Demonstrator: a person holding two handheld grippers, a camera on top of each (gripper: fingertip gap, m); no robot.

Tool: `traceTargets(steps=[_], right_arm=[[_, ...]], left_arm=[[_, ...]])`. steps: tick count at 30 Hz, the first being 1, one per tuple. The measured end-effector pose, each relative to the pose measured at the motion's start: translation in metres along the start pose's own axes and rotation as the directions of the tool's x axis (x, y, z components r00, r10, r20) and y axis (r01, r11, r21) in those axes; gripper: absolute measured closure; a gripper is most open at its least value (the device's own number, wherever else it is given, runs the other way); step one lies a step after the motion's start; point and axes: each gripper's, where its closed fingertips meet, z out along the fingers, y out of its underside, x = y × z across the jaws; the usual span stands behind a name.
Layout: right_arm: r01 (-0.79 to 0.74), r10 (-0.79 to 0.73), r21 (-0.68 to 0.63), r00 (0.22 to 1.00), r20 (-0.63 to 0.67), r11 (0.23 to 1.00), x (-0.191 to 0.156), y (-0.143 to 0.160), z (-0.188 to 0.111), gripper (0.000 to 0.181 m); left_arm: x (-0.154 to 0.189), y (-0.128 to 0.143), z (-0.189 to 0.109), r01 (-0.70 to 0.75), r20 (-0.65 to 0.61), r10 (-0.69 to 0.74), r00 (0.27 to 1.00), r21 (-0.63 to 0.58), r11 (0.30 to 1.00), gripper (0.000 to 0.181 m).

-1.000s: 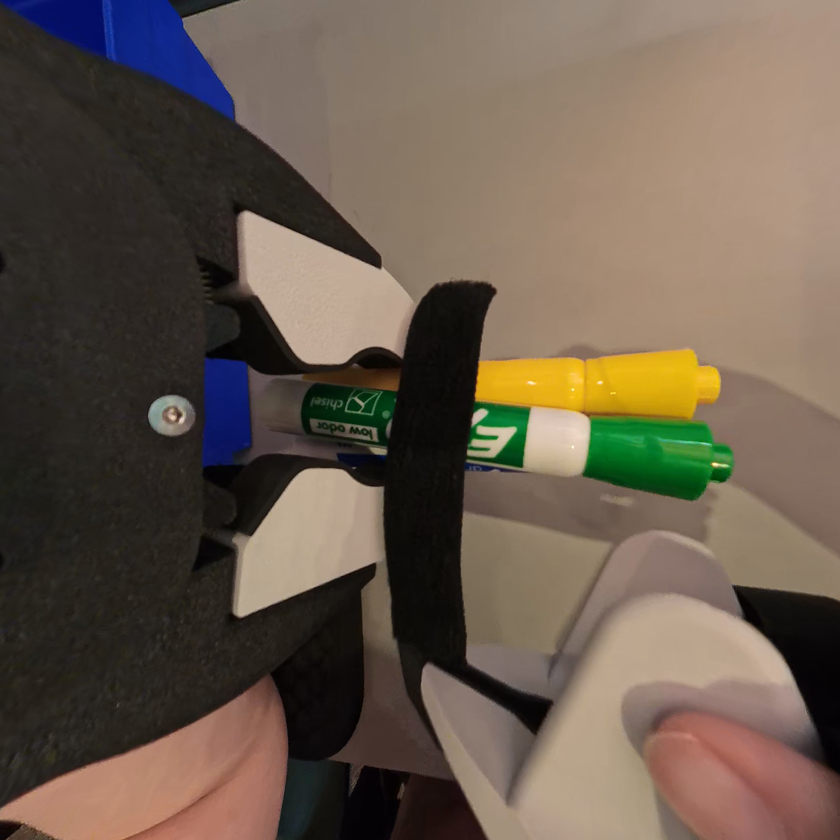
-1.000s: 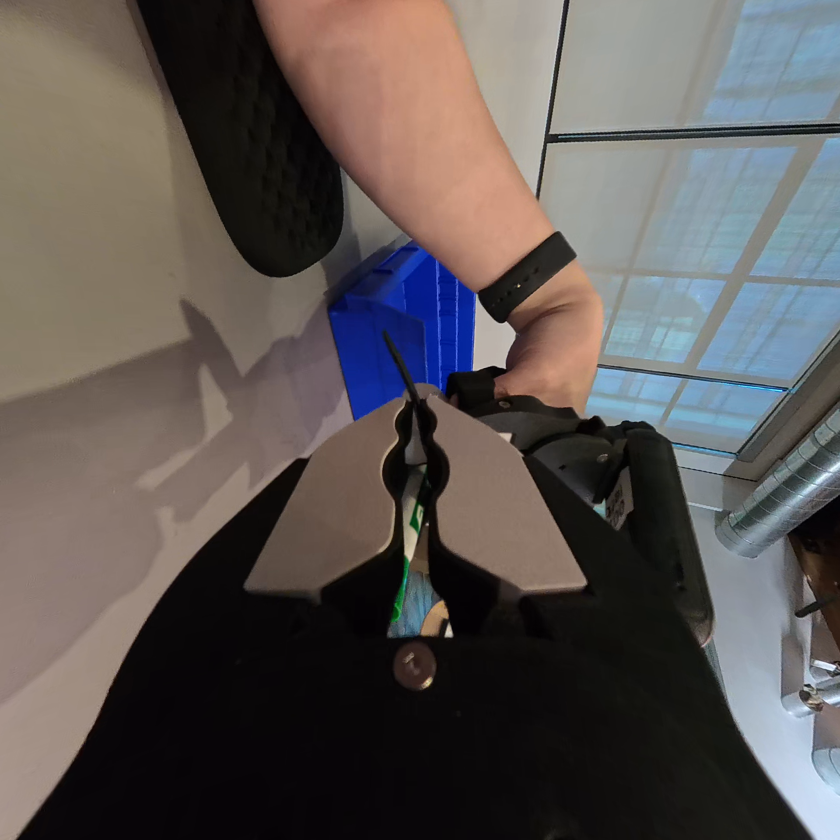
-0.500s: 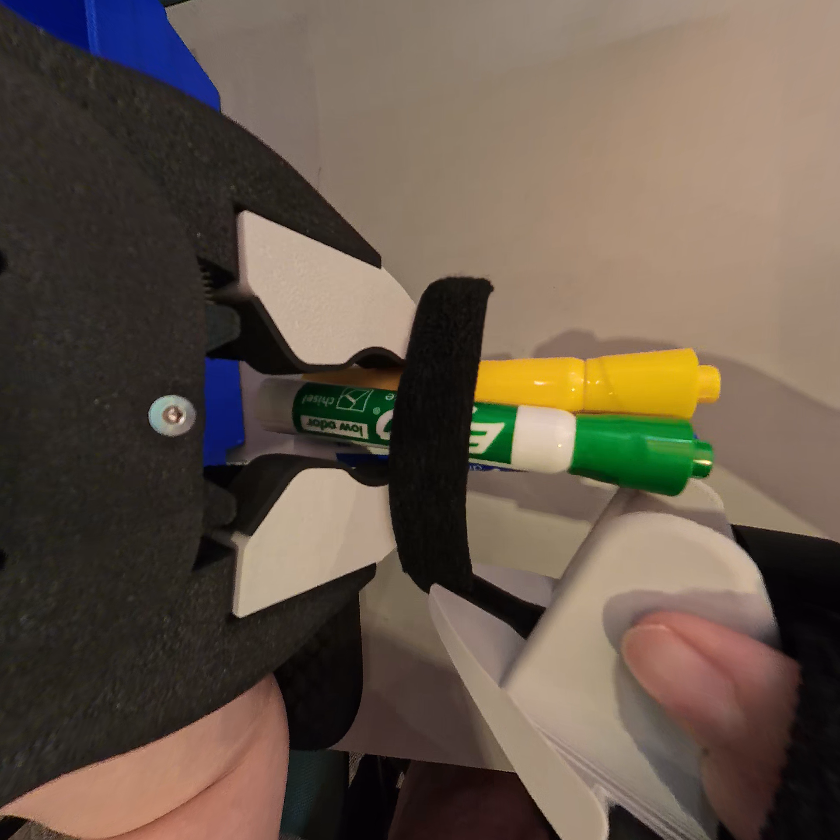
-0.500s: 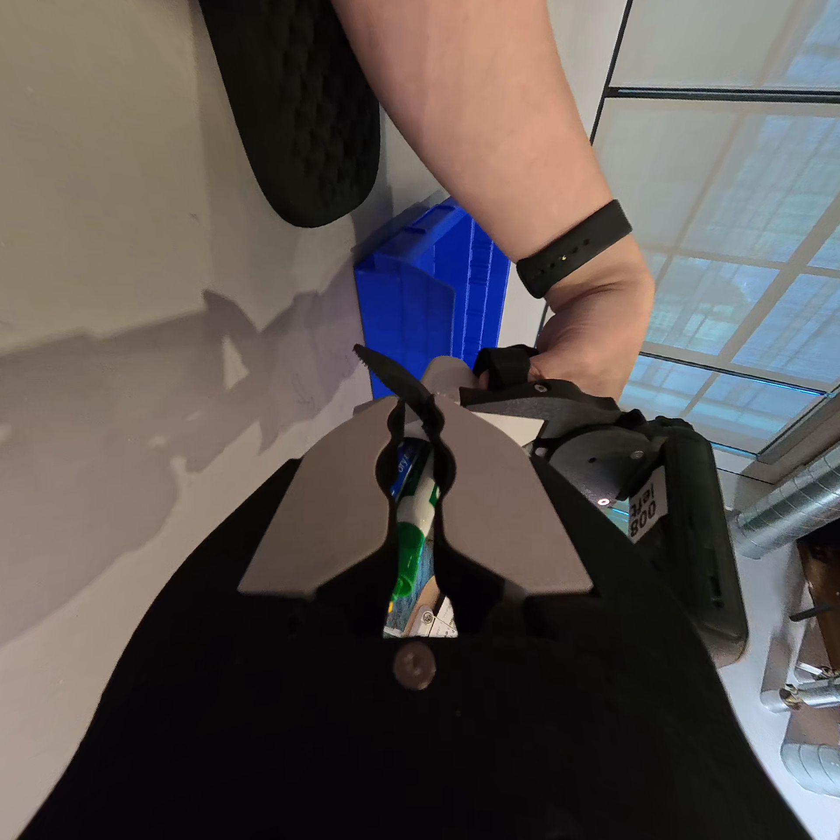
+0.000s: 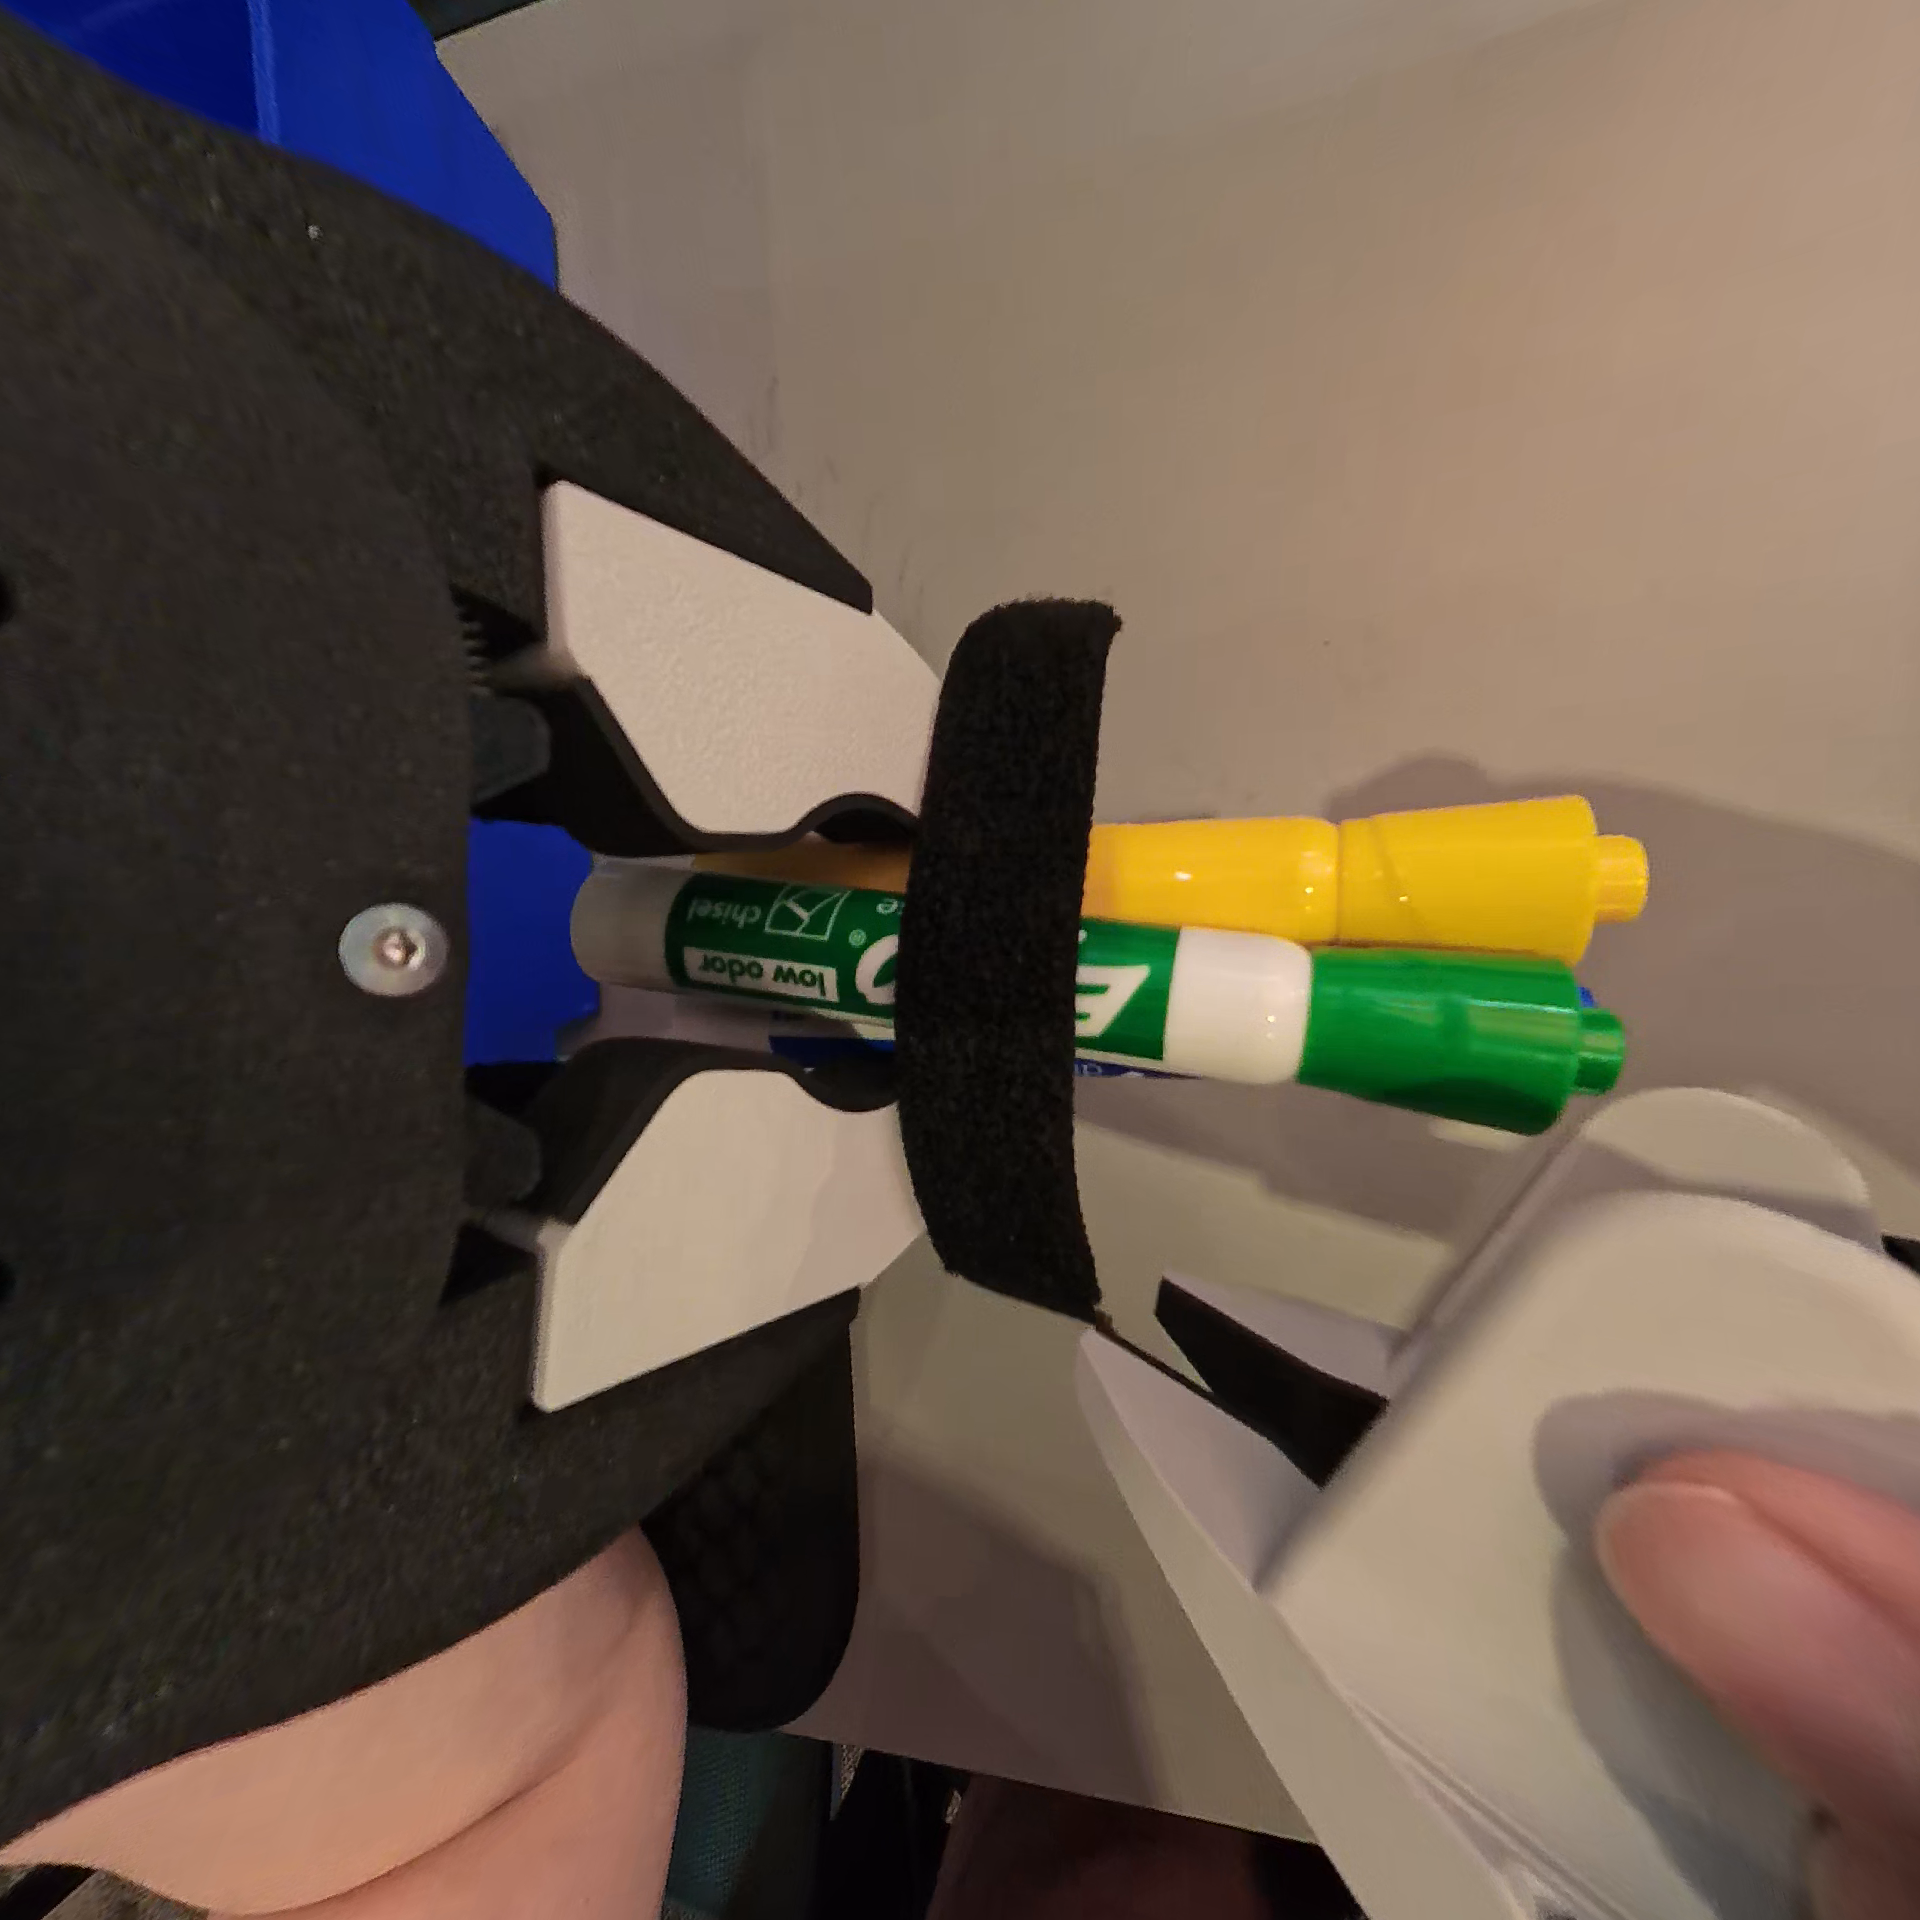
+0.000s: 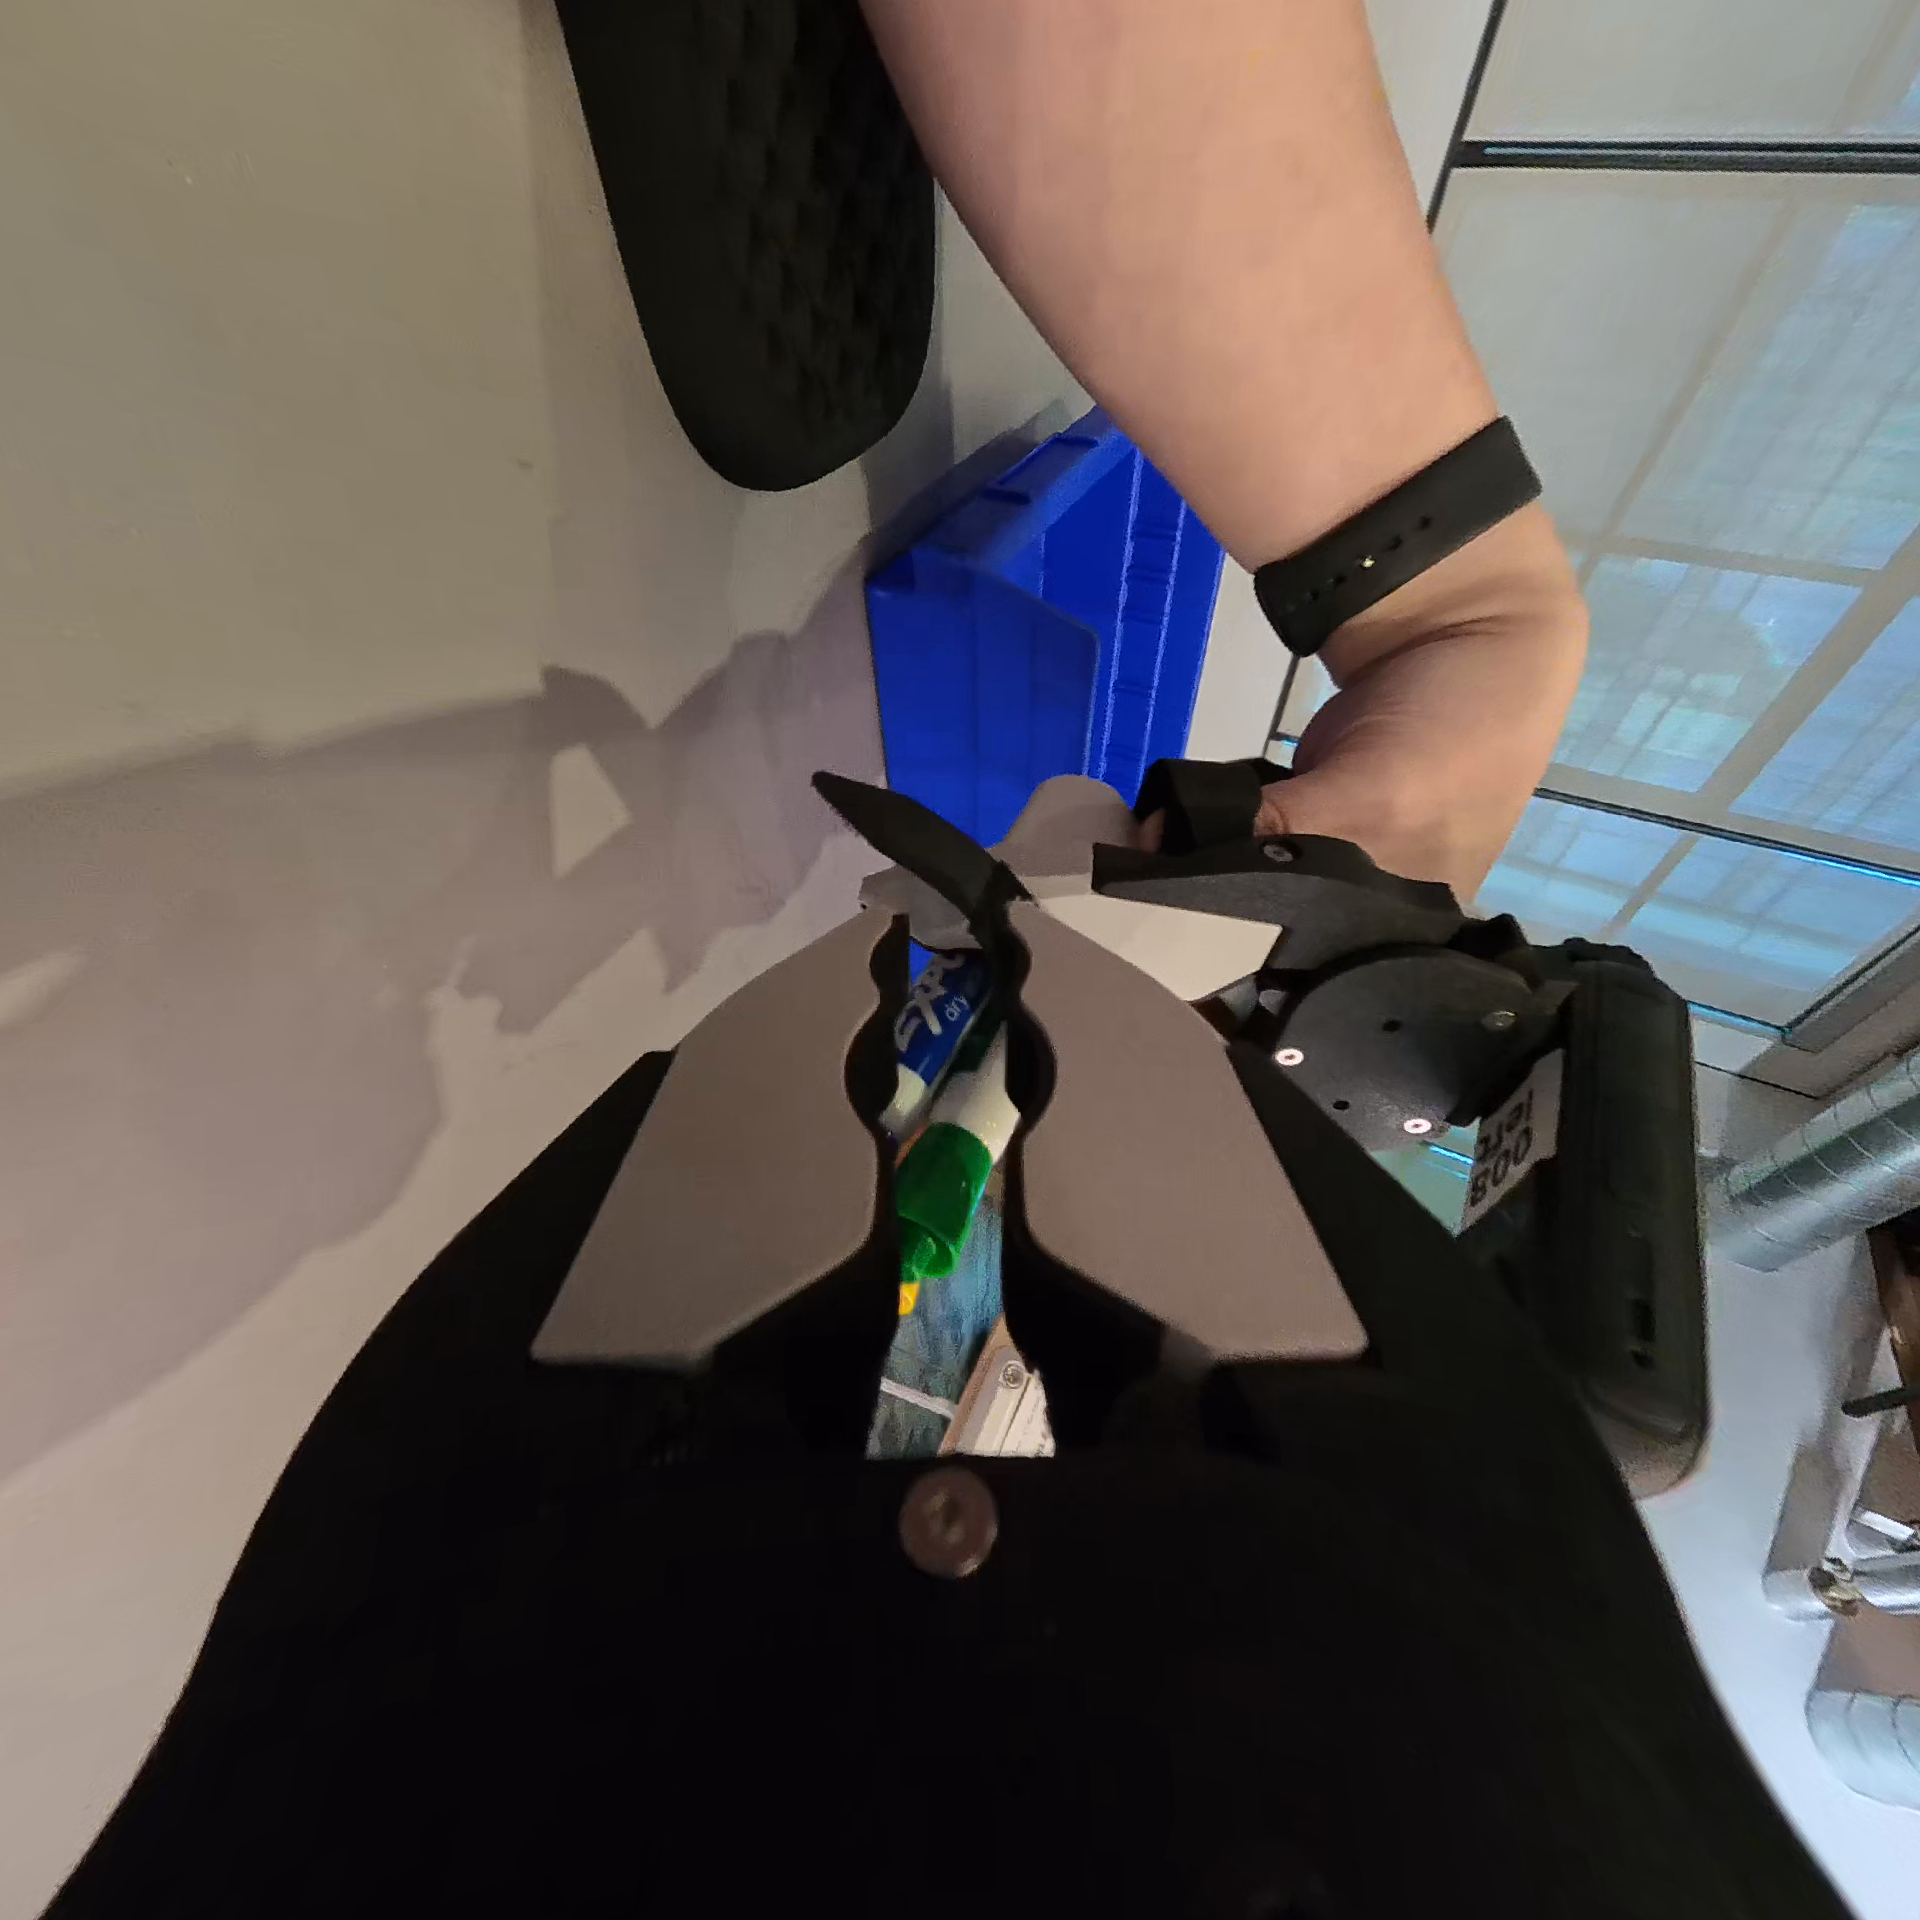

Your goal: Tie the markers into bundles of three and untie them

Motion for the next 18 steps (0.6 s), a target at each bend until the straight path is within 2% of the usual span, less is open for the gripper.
traceTargets(steps=[3, 5, 6, 7, 8, 10, 11, 12, 13, 14, 17, 18], right_arm=[[-0.057, 0.057, -0.005, 0.998, -0.024, 0.998, 0.007, 0.004, -0.005, 0.163], [-0.215, 0.214, 0.0, 0.973, -0.082, 0.977, 0.02, 0.011, -0.012, 0.162], [-0.347, 0.345, 0.007, 0.93, -0.125, 0.938, 0.029, 0.02, -0.016, 0.16], [-0.501, 0.497, 0.026, 0.85, -0.174, 0.865, 0.037, 0.031, -0.021, 0.156], [-0.657, 0.655, 0.069, 0.727, -0.209, 0.751, 0.042, 0.042, -0.026, 0.151], [-0.873, 0.895, 0.212, 0.404, -0.189, 0.438, 0.047, 0.056, -0.037, 0.131], [-0.911, 0.959, 0.303, 0.253, -0.125, 0.28, 0.048, 0.056, -0.043, 0.117], [-0.911, 0.989, 0.385, 0.147, -0.037, 0.149, 0.049, 0.053, -0.049, 0.104], [-0.894, 0.997, 0.444, 0.073, 0.023, 0.055, 0.049, 0.053, -0.056, 0.101], [-0.876, 0.998, 0.483, 0.033, 0.055, 0.002, 0.047, 0.055, -0.062, 0.099], [-0.866, 1.0, 0.501, 0.015, 0.01, 0.009, 0.022, 0.074, -0.062, 0.084], [-0.837, 1.0, 0.547, 0.013, 0.022, -0.001, 0.017, 0.076, -0.06, 0.079]], left_arm=[[0.0, 0.001, 0.001, 0.01, -0.007, -0.01, 1.0, -0.001, 1.0, 0.143], [-0.002, 0.003, 0.001, 0.019, -0.008, -0.019, 1.0, -0.004, 1.0, 0.143], [-0.003, 0.004, 0.002, 0.023, -0.008, -0.023, 1.0, -0.005, 1.0, 0.143], [-0.004, 0.004, 0.002, 0.028, -0.005, -0.028, 1.0, -0.004, 1.0, 0.143], [-0.005, 0.004, 0.002, 0.034, -0.005, -0.034, 0.999, -0.002, 0.999, 0.143], [-0.007, 0.004, 0.002, 0.039, -0.001, -0.039, 0.999, 0.003, 0.999, 0.143], [-0.007, 0.003, 0.001, 0.039, 0.001, -0.039, 0.999, 0.007, 0.999, 0.143], [-0.007, 0.003, 0.001, 0.041, -0.001, -0.041, 0.999, 0.01, 0.999, 0.143], [-0.007, 0.002, 0.001, 0.04, 0.001, -0.04, 0.999, 0.013, 0.999, 0.143], [-0.007, 0.002, 0.001, 0.04, 0.001, -0.04, 0.999, 0.016, 0.999, 0.143], [-0.006, 0.0, 0.0, 0.034, -0.004, -0.034, 0.999, 0.025, 0.999, 0.143], [-0.005, -0.001, -0.001, 0.032, -0.008, -0.032, 0.999, 0.031, 0.999, 0.143]])
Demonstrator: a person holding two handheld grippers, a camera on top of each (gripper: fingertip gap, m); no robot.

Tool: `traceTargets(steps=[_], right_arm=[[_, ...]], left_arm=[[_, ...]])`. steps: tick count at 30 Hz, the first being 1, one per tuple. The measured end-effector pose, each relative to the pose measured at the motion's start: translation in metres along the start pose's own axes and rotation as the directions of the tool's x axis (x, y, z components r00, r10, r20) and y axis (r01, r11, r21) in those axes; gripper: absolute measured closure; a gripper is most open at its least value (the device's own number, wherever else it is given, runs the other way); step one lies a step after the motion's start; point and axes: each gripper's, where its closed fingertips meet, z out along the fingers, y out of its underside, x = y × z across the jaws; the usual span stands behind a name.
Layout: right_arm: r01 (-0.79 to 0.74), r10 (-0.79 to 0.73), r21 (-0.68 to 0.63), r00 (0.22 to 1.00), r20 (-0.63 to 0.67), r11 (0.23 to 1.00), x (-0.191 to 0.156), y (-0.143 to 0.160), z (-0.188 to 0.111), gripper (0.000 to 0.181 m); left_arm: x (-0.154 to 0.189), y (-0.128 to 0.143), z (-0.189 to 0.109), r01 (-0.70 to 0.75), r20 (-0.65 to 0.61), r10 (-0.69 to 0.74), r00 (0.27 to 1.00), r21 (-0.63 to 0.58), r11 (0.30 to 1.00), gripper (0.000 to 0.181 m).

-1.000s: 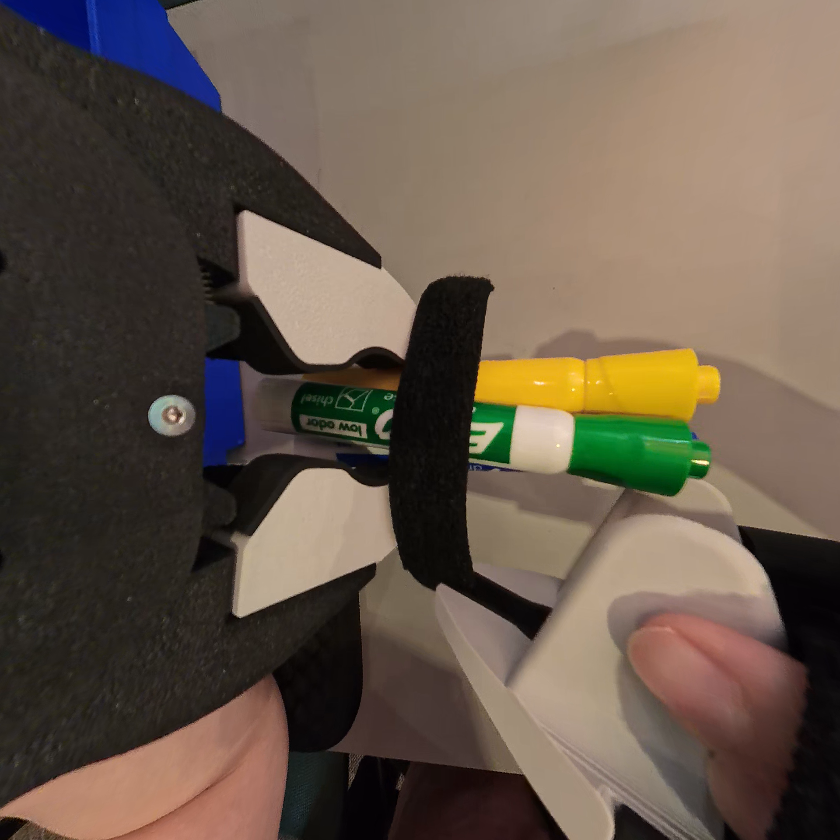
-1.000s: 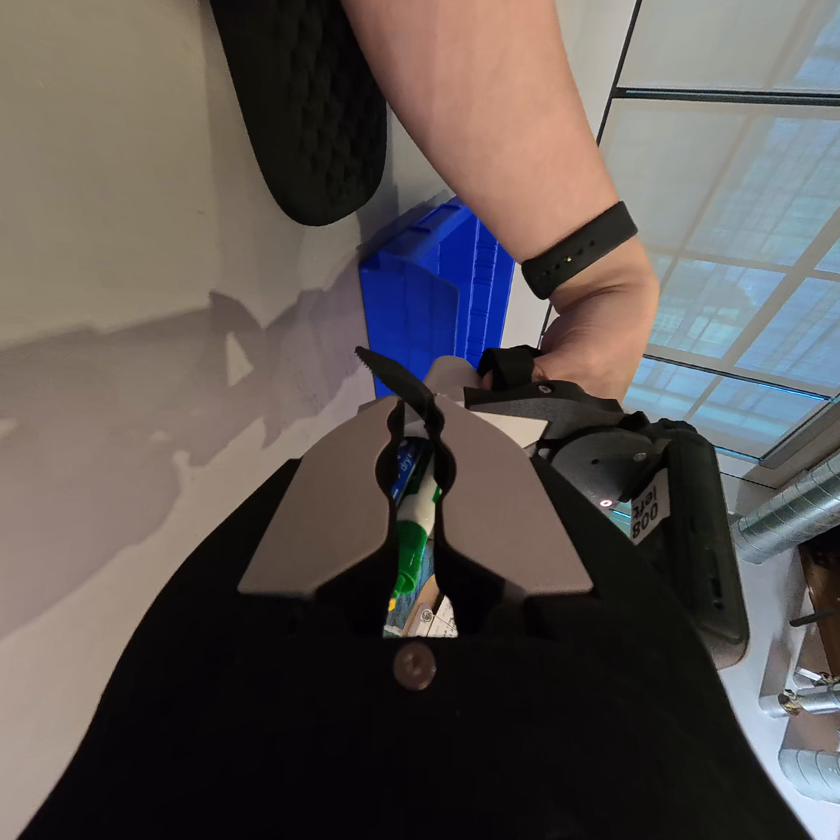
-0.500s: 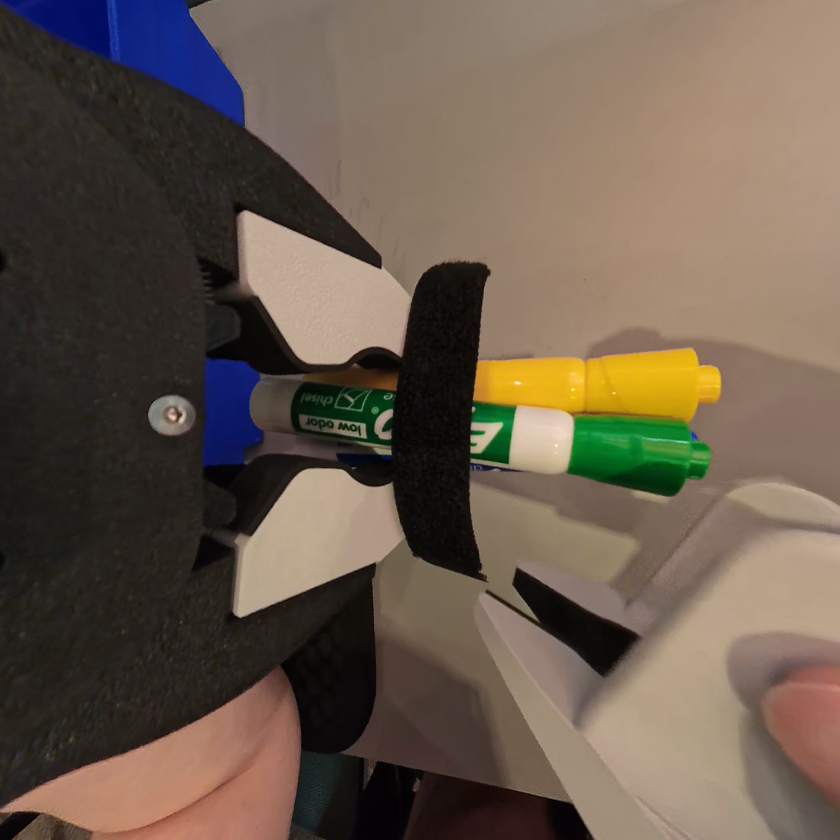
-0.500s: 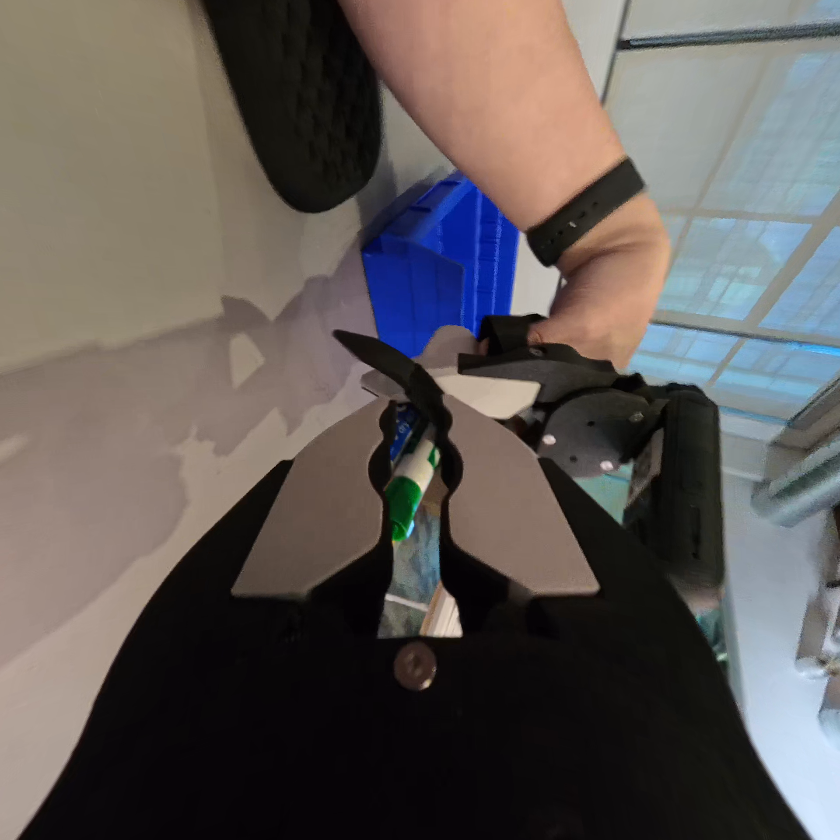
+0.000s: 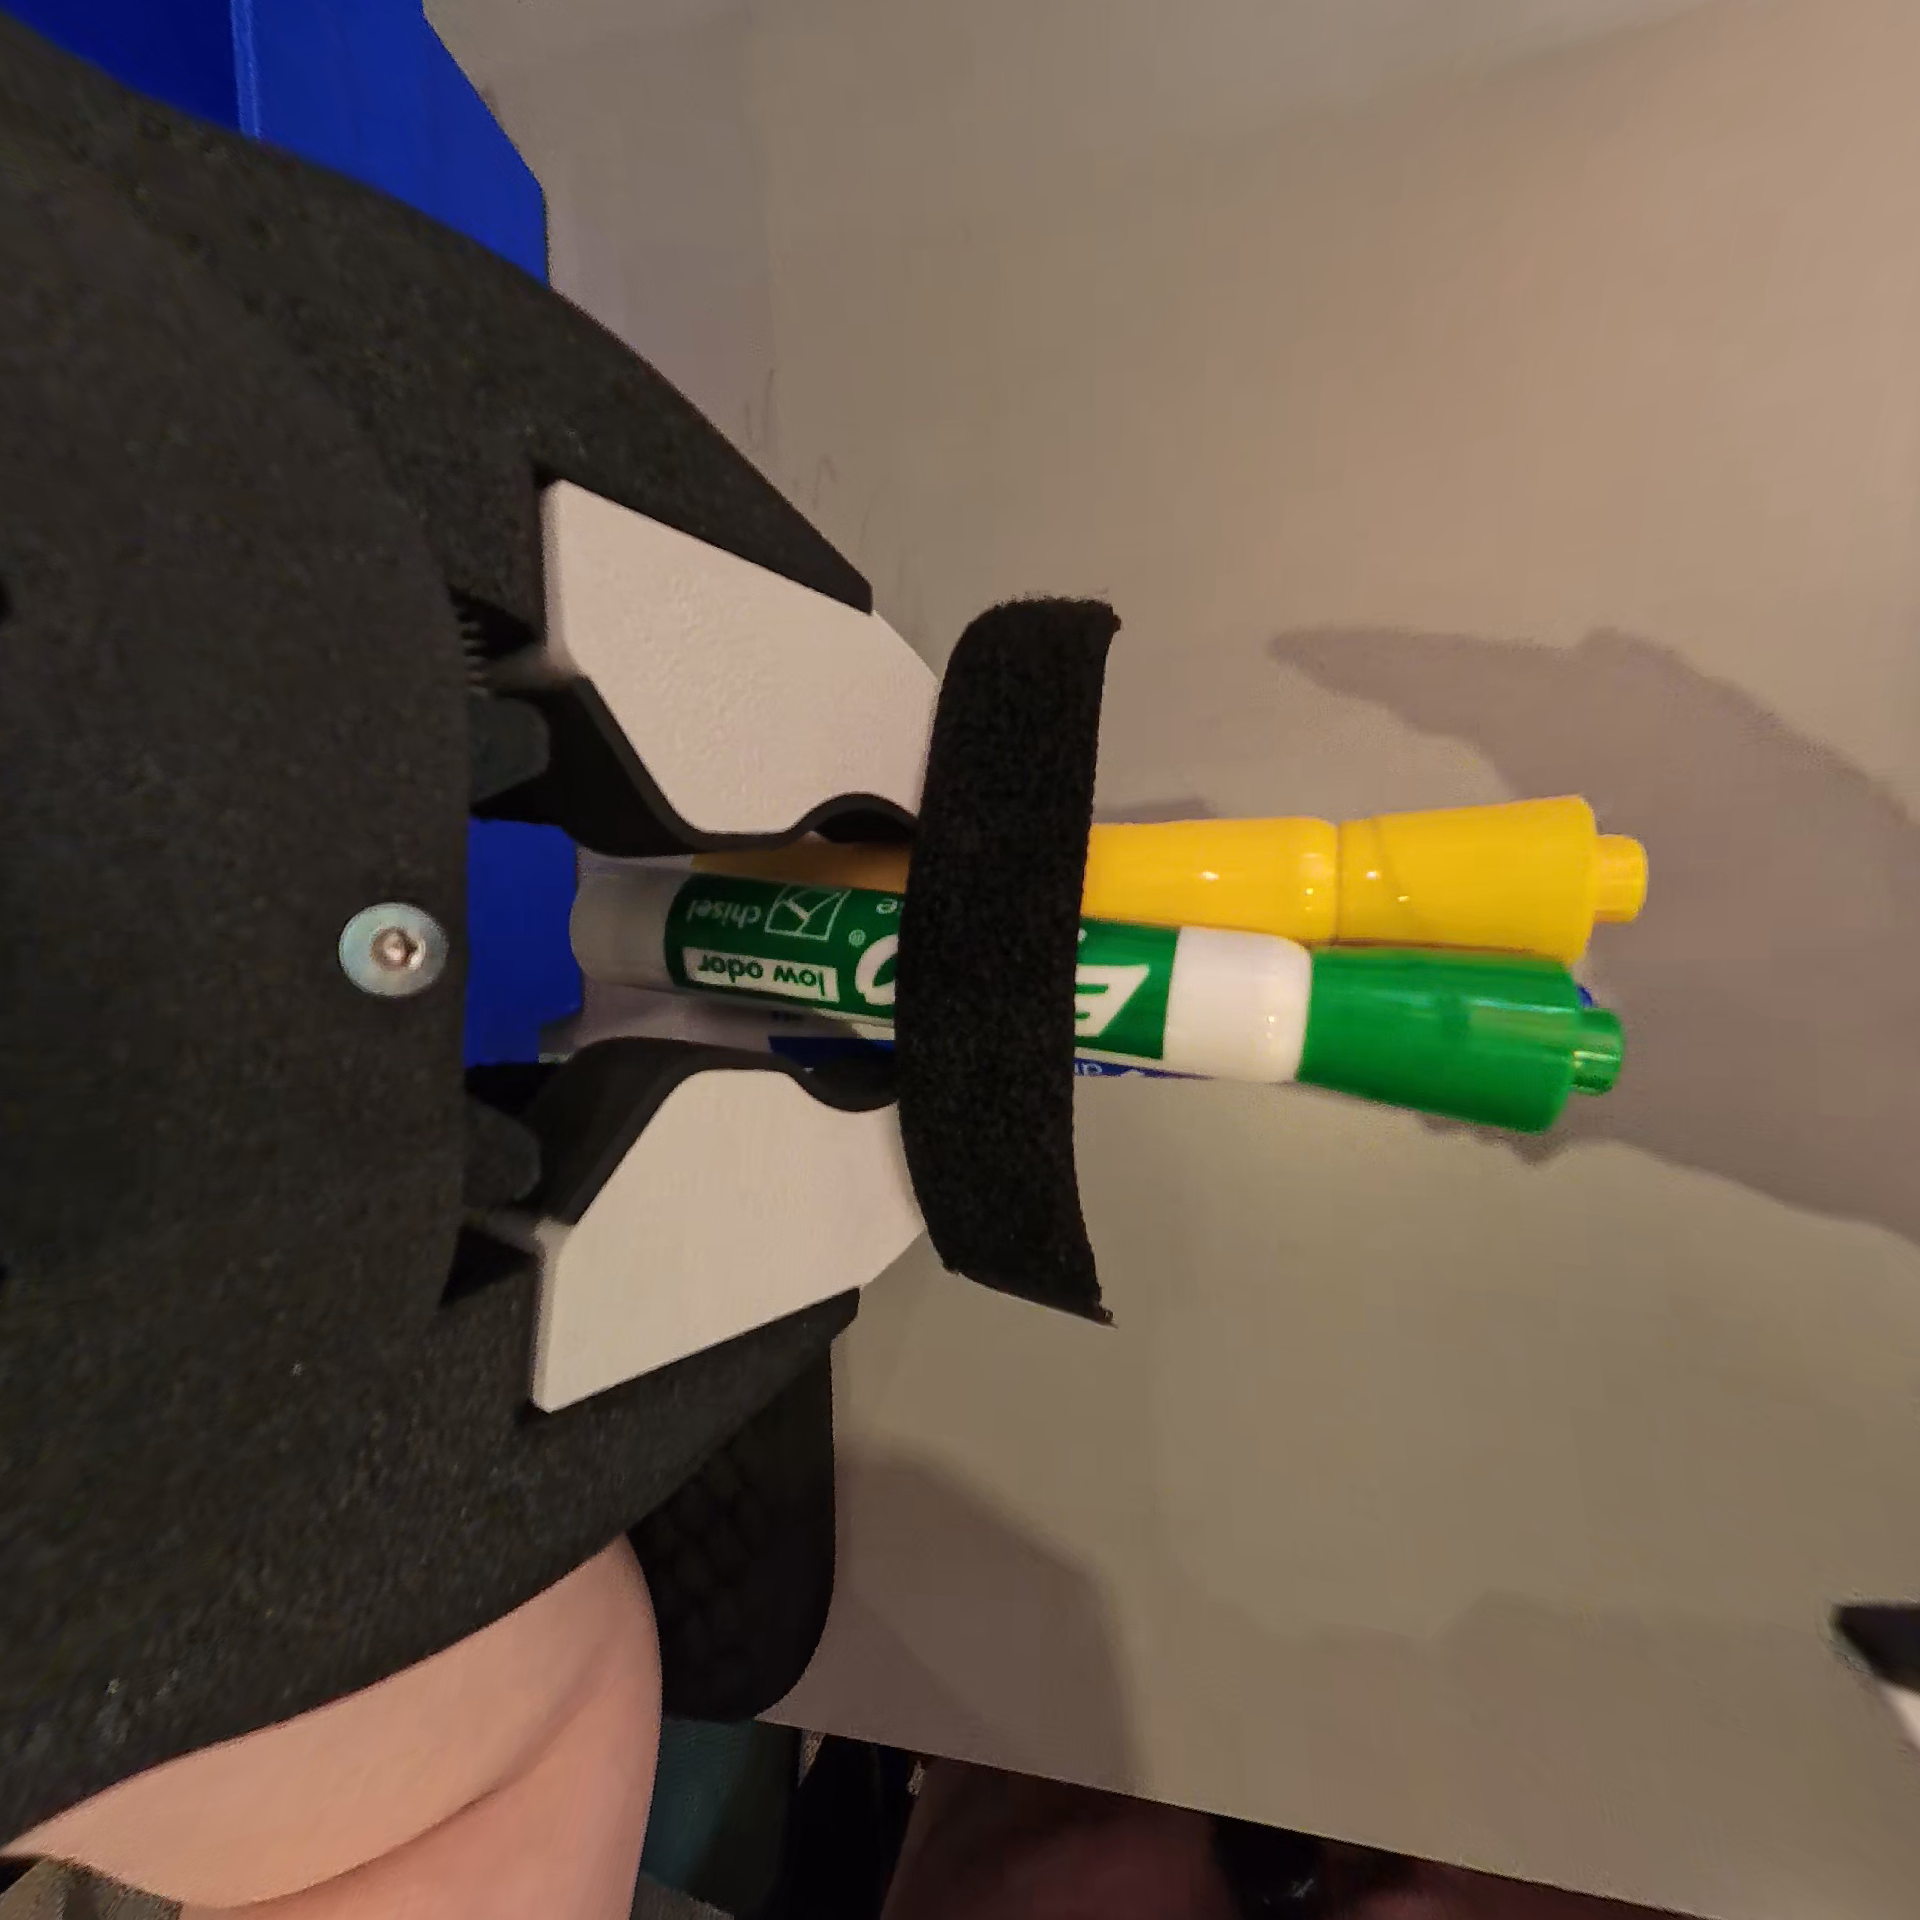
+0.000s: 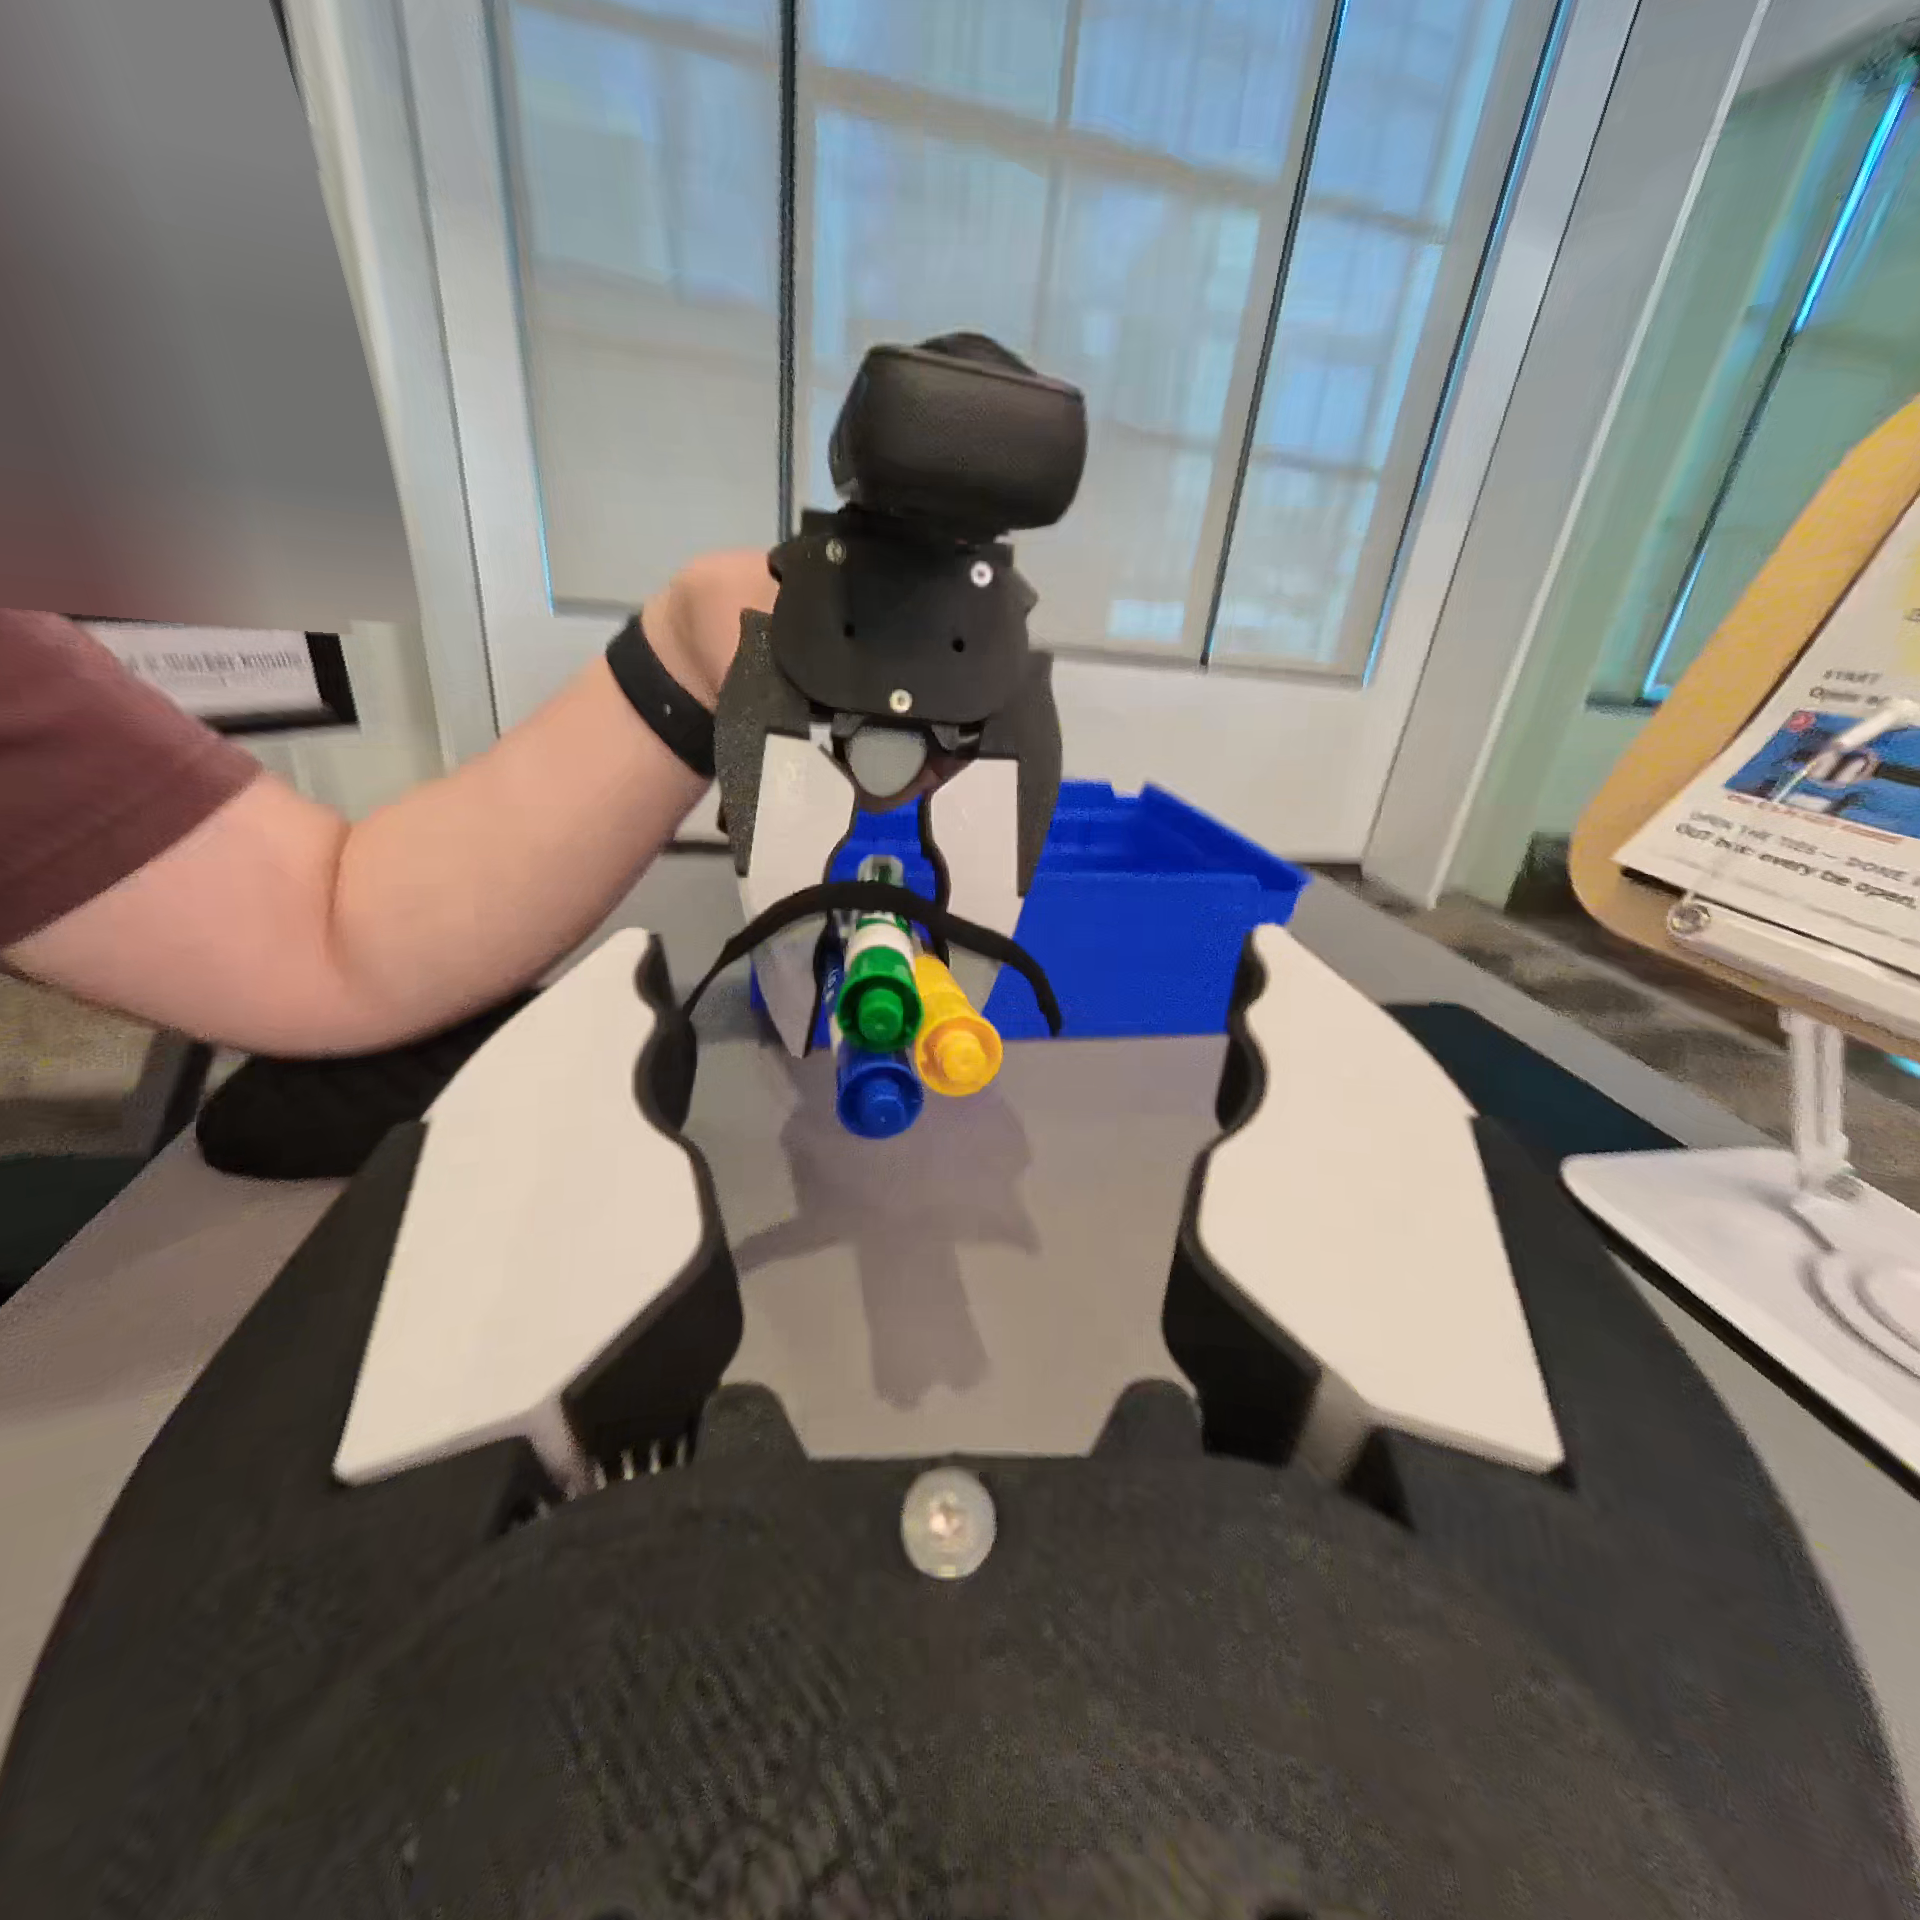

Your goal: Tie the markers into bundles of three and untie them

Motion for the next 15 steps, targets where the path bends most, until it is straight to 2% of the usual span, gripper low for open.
traceTargets(steps=[4, 6, 10, 15], right_arm=[[-0.171, 0.165, 0.167, 0.985, 0.05, 0.971, 0.0, 0.011, 0.012, 0.076], [-0.174, 0.168, 0.229, 0.985, 0.046, 0.958, -0.005, 0.007, 0.021, 0.076], [-0.1, 0.104, 0.277, 0.995, 0.0, 0.956, -0.017, 0.002, 0.04, 0.077], [-0.138, 0.131, 0.281, 0.99, 0.047, 0.95, -0.021, 0.01, 0.057, 0.079]], left_arm=[[0.003, -0.005, -0.001, -0.011, -0.003, 0.011, 1.0, 0.014, 1.0, 0.143], [0.004, -0.006, -0.002, -0.011, -0.002, 0.011, 1.0, 0.016, 1.0, 0.143], [0.003, -0.007, -0.007, -0.004, 0.002, 0.004, 1.0, 0.046, 0.999, 0.143], [0.007, -0.011, -0.009, -0.024, -0.004, 0.024, 1.0, 0.061, 0.998, 0.143]])
